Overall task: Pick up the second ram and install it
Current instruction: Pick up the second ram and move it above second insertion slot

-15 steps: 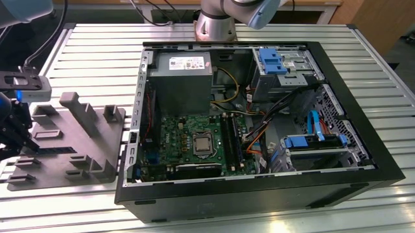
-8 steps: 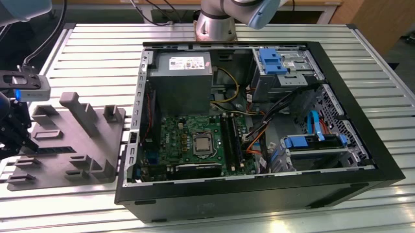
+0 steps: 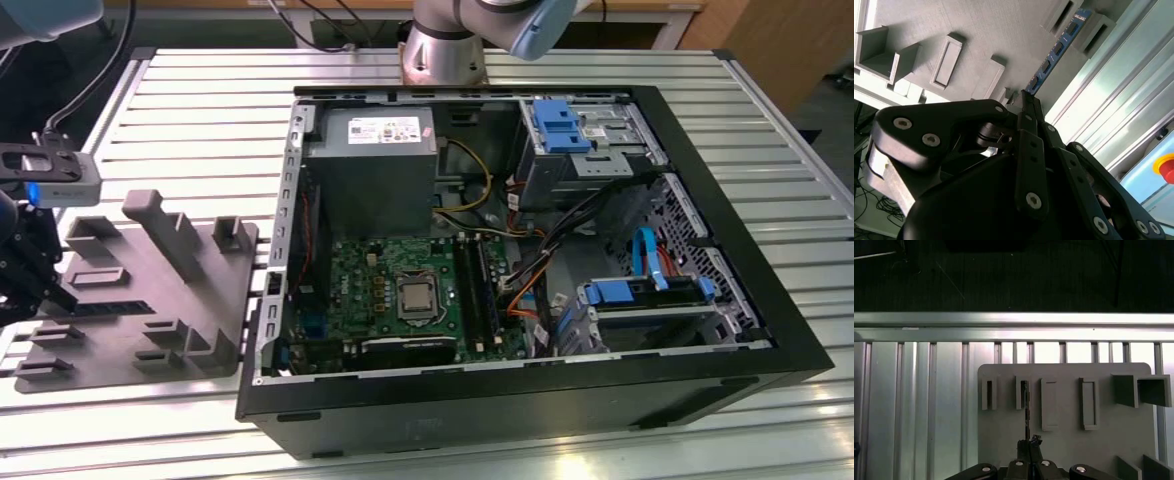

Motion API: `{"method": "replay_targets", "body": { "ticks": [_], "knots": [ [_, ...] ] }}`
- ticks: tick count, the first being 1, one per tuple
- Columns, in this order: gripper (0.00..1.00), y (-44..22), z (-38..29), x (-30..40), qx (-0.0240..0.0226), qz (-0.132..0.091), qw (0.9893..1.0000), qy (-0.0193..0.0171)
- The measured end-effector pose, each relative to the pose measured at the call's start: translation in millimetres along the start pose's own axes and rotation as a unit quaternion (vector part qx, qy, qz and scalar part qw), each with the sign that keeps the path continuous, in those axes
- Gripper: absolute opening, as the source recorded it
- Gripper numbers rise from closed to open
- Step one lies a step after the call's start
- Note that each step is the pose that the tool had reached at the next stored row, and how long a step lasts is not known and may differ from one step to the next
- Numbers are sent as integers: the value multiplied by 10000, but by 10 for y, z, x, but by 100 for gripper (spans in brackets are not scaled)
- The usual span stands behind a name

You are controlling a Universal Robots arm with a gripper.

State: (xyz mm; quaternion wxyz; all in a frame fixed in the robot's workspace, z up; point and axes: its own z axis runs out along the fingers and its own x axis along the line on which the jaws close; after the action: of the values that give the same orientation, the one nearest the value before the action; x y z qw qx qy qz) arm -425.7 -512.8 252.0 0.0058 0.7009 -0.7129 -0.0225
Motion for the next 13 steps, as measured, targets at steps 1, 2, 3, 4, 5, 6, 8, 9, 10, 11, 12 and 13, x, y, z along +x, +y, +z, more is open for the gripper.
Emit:
{"method": "replay_targets", "body": {
  "ticks": [1, 2, 3, 4, 5, 6, 8, 9, 10, 11, 12, 13],
  "knots": [
    [12, 1, -3, 0, 0, 0, 10000, 0],
    [12, 3, -6, 0, 1, 0, 10000, 0],
    [12, 4, -8, 0, 1, 0, 10000, 0],
    [12, 5, -11, 0, 2, 0, 10000, 0],
    [12, 6, -13, 0, 3, 0, 10000, 0],
    [12, 7, -16, 0, 3, 0, 10000, 0],
    [12, 9, -20, 0, 4, 0, 10000, 0],
    [12, 10, -21, 0, 4, -1, 10000, 0],
    [12, 11, -23, 0, 5, 0, 10000, 0],
    [12, 11, -25, -1, 5, 0, 10000, 0],
    [12, 11, -26, 0, 5, 0, 10000, 0],
    [12, 12, -28, 0, 5, -1, 10000, 0]
  ]
}}
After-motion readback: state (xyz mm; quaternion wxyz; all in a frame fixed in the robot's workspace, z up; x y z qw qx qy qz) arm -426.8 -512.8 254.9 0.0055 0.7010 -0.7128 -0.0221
